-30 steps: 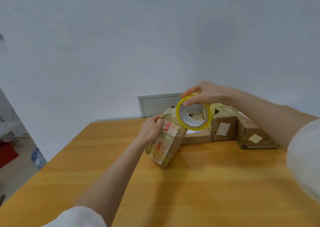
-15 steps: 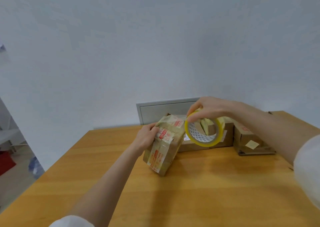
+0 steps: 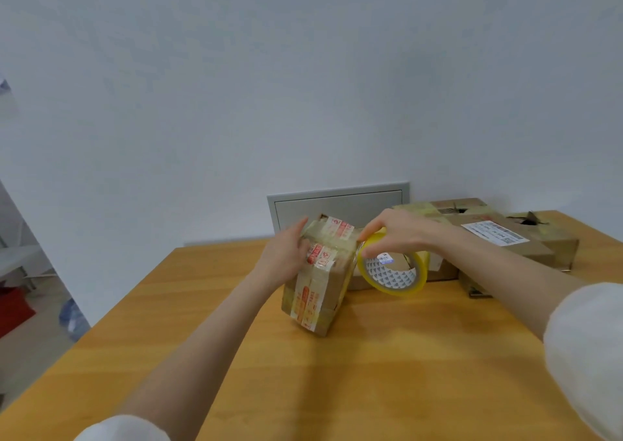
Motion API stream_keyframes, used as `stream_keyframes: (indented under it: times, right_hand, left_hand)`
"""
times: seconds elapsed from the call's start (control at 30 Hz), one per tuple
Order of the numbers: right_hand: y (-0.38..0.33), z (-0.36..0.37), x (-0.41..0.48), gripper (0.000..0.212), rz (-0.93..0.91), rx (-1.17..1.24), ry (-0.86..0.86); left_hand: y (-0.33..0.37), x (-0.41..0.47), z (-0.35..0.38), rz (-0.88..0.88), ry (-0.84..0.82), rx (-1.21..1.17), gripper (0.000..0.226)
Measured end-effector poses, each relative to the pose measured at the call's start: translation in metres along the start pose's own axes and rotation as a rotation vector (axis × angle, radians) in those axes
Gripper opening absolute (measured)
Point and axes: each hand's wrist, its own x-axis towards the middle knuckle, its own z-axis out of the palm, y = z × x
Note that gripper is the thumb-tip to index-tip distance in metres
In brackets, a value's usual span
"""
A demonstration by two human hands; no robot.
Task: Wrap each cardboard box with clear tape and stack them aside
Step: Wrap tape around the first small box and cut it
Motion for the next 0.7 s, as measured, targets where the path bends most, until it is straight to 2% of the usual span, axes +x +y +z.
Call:
stream_keyframes:
  times: [0.07, 0.1, 0.23, 0.6, 0.7]
  right_hand:
    - [-0.006, 0.001, -0.001, 0.041, 0.005, -0.062, -0.001]
    - [-0.009, 0.001, -0.001, 0.042, 0.004, -0.08, 0.004]
    - [-0.011, 0.004, 0.0, 0.044, 0.02, -0.095, 0.007]
    - [-0.004, 0.008, -0.005, 0.051, 0.025, -0.122, -0.001]
    - [-0.003, 0.009, -0.005, 0.051, 0.042, -0.109, -0.003]
  left_hand:
    - [0.01, 0.003, -0.002, 0.173, 0.031, 0.301, 0.054]
    - [0.016, 0.003, -0.001, 0.229, -0.015, 0.391, 0.055]
    - [0.02, 0.002, 0.014, 0.247, -0.2, 0.653, 0.06]
    - [0.039, 0.006, 0.021, 0.277, -0.269, 0.615, 0.054]
    - [0.041, 0.006, 0.01, 0.235, -0.33, 0.365, 0.052]
